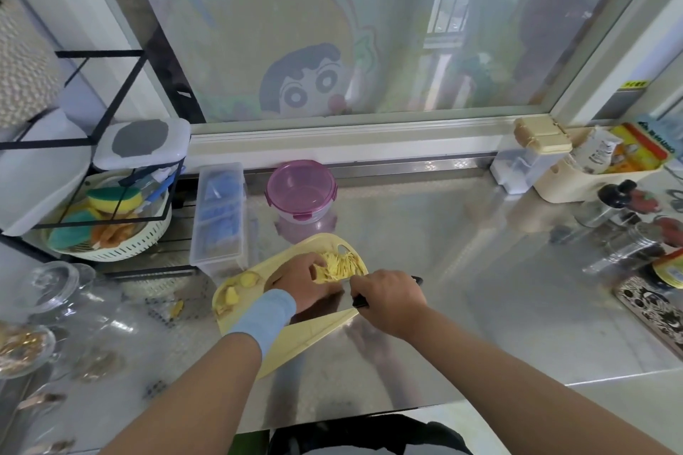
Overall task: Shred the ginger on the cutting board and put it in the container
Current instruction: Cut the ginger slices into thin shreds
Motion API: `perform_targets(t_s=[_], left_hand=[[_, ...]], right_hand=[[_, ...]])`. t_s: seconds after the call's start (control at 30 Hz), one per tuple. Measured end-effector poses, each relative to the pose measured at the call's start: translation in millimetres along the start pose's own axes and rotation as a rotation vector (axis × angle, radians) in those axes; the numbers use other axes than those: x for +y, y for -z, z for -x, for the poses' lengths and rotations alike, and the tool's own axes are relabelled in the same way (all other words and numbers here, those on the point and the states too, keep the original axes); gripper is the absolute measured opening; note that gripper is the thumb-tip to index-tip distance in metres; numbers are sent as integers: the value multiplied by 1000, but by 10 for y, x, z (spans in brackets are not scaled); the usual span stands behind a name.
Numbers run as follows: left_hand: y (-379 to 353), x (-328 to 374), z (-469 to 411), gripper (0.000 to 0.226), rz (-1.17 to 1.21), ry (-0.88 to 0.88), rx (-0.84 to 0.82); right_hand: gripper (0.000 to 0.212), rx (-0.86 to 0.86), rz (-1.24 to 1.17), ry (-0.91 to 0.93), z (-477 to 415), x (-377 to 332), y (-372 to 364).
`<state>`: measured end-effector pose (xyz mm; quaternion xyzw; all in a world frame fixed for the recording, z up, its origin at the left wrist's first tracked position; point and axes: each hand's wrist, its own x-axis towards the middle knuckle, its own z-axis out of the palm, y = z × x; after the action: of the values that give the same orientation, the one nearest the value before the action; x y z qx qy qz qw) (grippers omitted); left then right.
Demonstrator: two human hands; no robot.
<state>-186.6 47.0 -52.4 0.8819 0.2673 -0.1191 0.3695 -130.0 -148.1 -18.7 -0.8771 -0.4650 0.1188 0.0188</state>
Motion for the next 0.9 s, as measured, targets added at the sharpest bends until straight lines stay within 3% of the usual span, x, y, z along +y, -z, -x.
perform_targets(t_s=[0.07, 0.23, 0.37, 0.53, 0.6, 0.77, 0.9], left_hand=[[-17, 15, -34, 29, -78, 50, 51], [160, -117, -100, 9, 10, 178, 172], [332, -341, 15, 17, 154, 193, 375], [423, -487, 295, 25, 426, 271, 706], [366, -621, 394, 25, 348, 303, 640], [29, -1091, 561, 25, -54, 222, 131], [-33, -1208, 621, 45, -322, 162, -152]], right_hand=[[12, -10, -6, 14, -14, -14, -10], [14, -39, -40, -28, -30, 14, -5], [20, -90, -287, -254, -95, -57, 4], [28, -208, -482, -339, -198, -328, -136], [28, -225, -586, -388, -224, -448, -247], [22, -218, -789, -495, -348, -825, -570], [22, -188, -884, -581, -354, -1012, -761]])
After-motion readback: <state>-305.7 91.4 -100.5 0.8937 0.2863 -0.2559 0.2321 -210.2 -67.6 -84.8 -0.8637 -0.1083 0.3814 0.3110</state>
